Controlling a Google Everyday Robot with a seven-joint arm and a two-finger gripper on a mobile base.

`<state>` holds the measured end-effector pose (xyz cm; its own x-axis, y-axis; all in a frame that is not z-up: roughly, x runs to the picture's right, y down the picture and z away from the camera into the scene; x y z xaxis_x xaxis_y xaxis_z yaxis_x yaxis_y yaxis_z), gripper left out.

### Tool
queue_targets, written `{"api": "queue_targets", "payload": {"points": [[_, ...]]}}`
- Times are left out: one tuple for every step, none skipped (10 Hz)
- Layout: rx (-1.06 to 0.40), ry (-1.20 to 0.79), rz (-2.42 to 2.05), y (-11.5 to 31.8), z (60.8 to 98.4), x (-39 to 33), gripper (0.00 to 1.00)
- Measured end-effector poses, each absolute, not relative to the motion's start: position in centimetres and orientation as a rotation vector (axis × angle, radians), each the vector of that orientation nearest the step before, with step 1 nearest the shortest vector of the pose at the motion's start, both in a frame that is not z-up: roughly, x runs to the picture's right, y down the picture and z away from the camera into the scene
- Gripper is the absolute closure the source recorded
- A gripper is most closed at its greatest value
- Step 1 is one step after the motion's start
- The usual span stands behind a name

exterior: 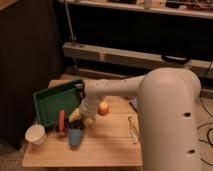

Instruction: Place grapes in purple bowl

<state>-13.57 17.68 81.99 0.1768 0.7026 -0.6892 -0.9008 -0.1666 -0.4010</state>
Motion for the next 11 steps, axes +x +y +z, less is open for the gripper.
{"api": "queue_targets", "payload": {"points": [[-0.980,0.270,1.445,17.8,82.2,-13.5,0.24],[-0.977,0.274,1.444,17.9,82.4,-13.7,0.32],[-0.976,0.276,1.446,17.9,82.5,-13.8,0.45],[-0.976,0.275,1.447,17.8,82.6,-13.9,0.55],[-0.977,0.278,1.441,17.7,82.6,-14.2,0.64],[-0.979,0.282,1.433,17.7,82.5,-14.5,0.75],[-0.980,0.283,1.427,17.7,82.4,-14.8,0.84],[-0.981,0.281,1.423,17.6,82.2,-15.0,0.94],[-0.981,0.279,1.420,17.5,82.1,-15.1,0.99],[-0.980,0.279,1.420,17.5,82.1,-15.1,1.00],[-0.979,0.279,1.419,17.5,82.1,-15.1,1.00]]}}
